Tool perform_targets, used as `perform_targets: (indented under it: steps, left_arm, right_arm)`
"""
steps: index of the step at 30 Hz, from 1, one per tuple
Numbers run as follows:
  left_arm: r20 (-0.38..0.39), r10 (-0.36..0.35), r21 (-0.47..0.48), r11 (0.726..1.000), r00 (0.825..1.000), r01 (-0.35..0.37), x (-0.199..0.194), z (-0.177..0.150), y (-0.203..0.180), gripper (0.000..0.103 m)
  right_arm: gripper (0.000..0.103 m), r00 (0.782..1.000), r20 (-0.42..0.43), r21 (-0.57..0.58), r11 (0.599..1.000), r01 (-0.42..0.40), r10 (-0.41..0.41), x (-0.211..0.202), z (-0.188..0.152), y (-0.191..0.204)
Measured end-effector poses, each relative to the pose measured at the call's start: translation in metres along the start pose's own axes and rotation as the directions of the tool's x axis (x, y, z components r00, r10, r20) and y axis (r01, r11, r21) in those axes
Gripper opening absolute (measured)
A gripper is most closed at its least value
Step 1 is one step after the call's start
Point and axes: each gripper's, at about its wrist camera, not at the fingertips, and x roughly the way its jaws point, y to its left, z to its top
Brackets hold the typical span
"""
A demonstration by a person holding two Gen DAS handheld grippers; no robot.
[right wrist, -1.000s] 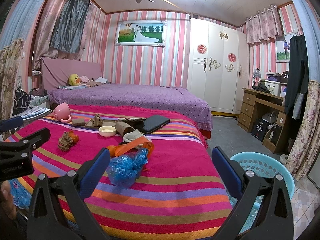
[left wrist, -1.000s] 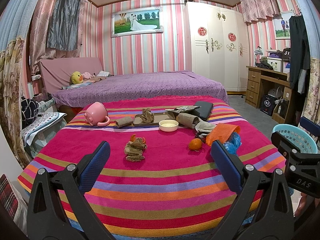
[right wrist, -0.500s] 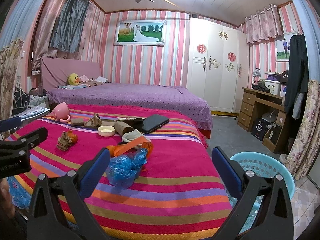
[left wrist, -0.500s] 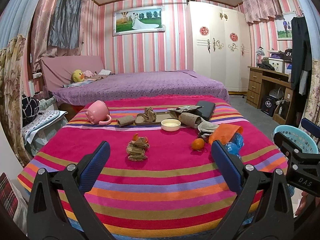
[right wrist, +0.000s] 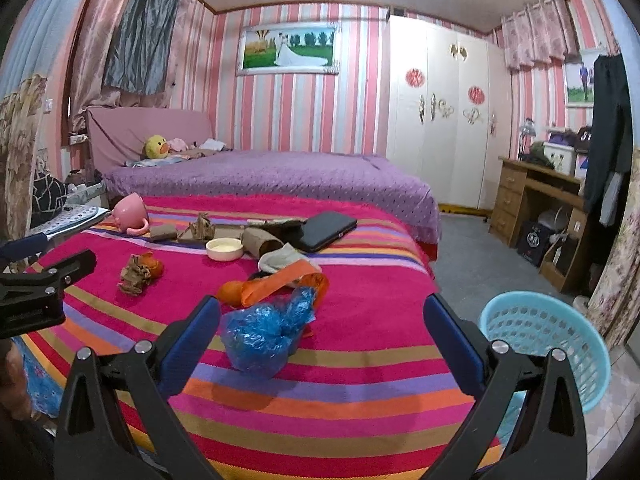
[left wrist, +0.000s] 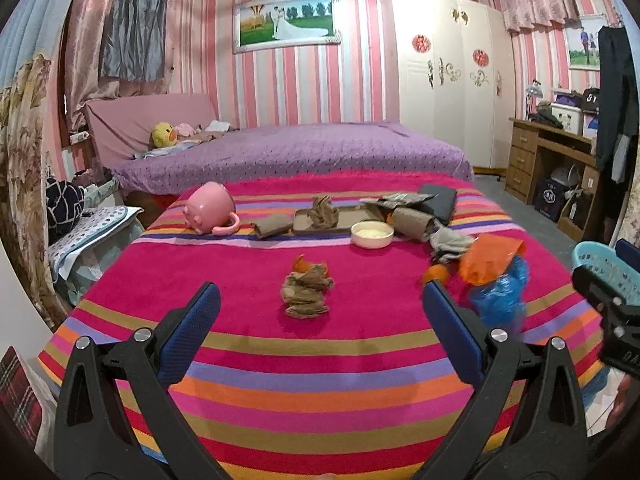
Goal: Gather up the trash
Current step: 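Grasp the blue plastic bag with the right tool while the left tool grasps the brown crumpled paper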
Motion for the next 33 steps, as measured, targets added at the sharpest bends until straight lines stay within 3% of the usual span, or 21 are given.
perform_targets:
  steps: [4,8,15,16,19,22,26,33]
  left_arm:
    - [-0.049,0.005,-0.026,1.000,0.999,-0.006,0.017,-0.006,0.015,0.098]
    - [-0.059,0.041,-0.027,0.999,0.997,-0.043,0.024,-0.008,0.023,0.098]
    - [-0.124,0.041,-0.047,0.998,0.991,-0.047,0.047,-0.013,0.032,0.098]
    - [-0.128,0.043,-0.046,0.998,0.991,-0.049,0.049,-0.013,0.032,0.098]
    - [-0.144,0.048,-0.035,0.998,0.988,-0.054,0.057,-0.016,0.029,0.098]
    - [-0.168,0.042,-0.038,0.998,0.985,-0.049,0.065,-0.017,0.028,0.098]
    - [-0.187,0.026,-0.056,0.998,0.982,-0.037,0.074,-0.016,0.028,0.098]
    - [-0.219,0.024,-0.045,0.998,0.975,-0.034,0.097,-0.012,0.015,0.097]
  right_arm:
    - [0.099,1.000,-0.018,-0.025,1.000,-0.004,0.004,0.010,-0.004,0.011]
    - [0.099,0.996,-0.088,-0.051,0.998,-0.027,0.022,0.036,-0.011,0.026]
    - [0.098,0.983,-0.180,-0.064,0.996,-0.056,0.044,0.079,-0.020,0.041]
    - [0.092,0.981,-0.188,-0.068,0.996,-0.063,0.049,0.081,-0.021,0.041]
    - [0.054,0.969,-0.227,-0.067,0.991,-0.118,0.100,0.089,-0.023,0.041]
    - [0.037,0.962,-0.230,-0.054,0.985,-0.165,0.149,0.085,-0.021,0.032]
    - [0.032,0.968,-0.207,-0.054,0.987,-0.154,0.140,0.078,-0.014,0.014]
    - [0.030,0.971,-0.203,0.058,0.991,-0.118,0.127,0.092,-0.006,-0.038]
